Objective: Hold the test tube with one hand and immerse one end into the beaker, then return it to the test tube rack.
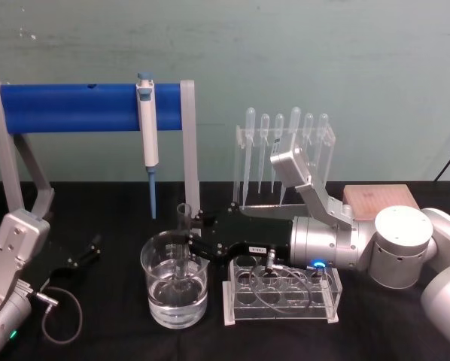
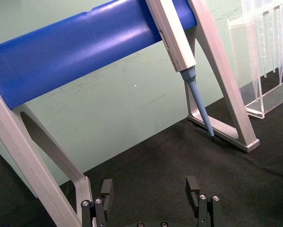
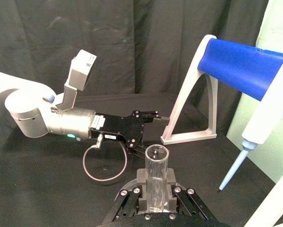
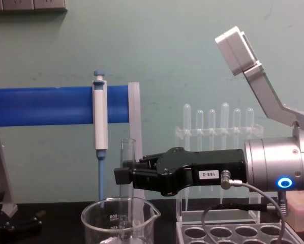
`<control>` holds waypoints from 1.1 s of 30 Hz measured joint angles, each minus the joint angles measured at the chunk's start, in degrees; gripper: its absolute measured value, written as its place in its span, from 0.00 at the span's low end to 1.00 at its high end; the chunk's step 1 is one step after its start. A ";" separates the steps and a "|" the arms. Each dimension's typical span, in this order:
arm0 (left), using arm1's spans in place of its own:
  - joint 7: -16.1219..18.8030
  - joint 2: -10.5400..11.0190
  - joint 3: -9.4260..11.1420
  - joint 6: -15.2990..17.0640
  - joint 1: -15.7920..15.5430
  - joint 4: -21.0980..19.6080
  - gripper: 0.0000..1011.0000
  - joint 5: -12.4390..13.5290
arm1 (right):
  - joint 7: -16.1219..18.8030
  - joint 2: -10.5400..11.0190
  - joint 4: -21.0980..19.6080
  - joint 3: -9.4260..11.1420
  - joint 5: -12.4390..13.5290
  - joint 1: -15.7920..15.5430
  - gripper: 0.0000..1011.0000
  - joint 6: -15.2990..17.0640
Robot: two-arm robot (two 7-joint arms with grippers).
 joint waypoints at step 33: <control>0.00 0.00 0.00 0.00 0.00 0.00 0.99 0.00 | 0.00 0.00 0.00 0.00 0.00 0.00 0.22 0.00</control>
